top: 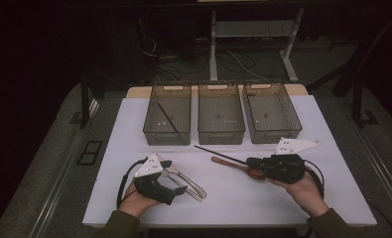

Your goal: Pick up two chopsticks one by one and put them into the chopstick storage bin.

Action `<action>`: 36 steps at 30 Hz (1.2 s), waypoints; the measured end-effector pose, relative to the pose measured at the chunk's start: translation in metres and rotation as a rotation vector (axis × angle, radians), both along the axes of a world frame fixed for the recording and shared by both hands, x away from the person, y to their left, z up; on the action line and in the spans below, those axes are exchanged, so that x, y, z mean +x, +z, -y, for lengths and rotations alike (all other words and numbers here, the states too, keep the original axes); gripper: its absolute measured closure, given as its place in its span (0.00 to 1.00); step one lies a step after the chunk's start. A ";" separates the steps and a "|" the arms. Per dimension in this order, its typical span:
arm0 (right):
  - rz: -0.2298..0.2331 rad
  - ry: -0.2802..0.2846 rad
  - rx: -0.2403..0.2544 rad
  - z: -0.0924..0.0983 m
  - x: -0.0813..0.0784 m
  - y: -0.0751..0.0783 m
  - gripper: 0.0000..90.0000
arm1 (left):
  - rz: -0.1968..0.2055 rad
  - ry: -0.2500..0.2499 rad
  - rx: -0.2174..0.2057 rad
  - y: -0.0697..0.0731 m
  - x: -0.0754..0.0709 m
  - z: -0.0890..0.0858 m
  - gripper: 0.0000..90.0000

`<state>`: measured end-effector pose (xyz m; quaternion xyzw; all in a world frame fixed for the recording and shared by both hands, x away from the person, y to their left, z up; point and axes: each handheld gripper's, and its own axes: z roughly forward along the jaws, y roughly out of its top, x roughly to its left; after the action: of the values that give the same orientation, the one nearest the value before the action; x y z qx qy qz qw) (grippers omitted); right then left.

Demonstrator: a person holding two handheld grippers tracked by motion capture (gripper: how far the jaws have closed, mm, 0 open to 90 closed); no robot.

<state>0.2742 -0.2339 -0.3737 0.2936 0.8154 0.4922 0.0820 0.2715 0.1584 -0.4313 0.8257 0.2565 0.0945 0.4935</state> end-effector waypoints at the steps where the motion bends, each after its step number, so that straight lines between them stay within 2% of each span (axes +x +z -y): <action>1: 0.003 0.002 0.002 0.000 0.002 0.001 0.94 | 0.002 0.000 0.000 0.000 0.001 -0.001 0.00; 8: 0.029 -0.006 0.018 -0.003 0.007 0.013 0.94 | 0.003 0.011 -0.013 0.001 0.003 -0.010 0.00; 15: 0.060 -0.022 0.025 -0.010 0.019 0.025 0.94 | 0.006 0.006 -0.021 0.001 0.003 -0.009 0.00; 17: 0.065 -0.025 0.035 -0.012 0.024 0.027 0.94 | 0.001 0.004 -0.021 0.001 0.002 -0.007 0.00; 24: 0.080 -0.046 0.025 -0.026 0.043 0.035 0.94 | 0.003 -0.003 -0.016 0.000 0.002 -0.005 0.00; 27: 0.092 -0.060 0.018 -0.032 0.052 0.034 0.94 | 0.004 -0.004 -0.012 0.000 0.002 -0.005 0.00; 29: 0.084 -0.062 0.028 -0.037 0.059 0.035 0.94 | 0.004 -0.007 -0.009 0.000 0.002 -0.005 0.00; 36: 0.092 -0.073 0.003 -0.058 0.079 0.037 0.94 | 0.001 -0.002 -0.012 0.000 0.002 -0.005 0.00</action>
<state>0.3537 -0.1758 -0.3367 0.3001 0.7987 0.5033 0.1369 0.2737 0.1634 -0.4310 0.8229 0.2560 0.0930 0.4987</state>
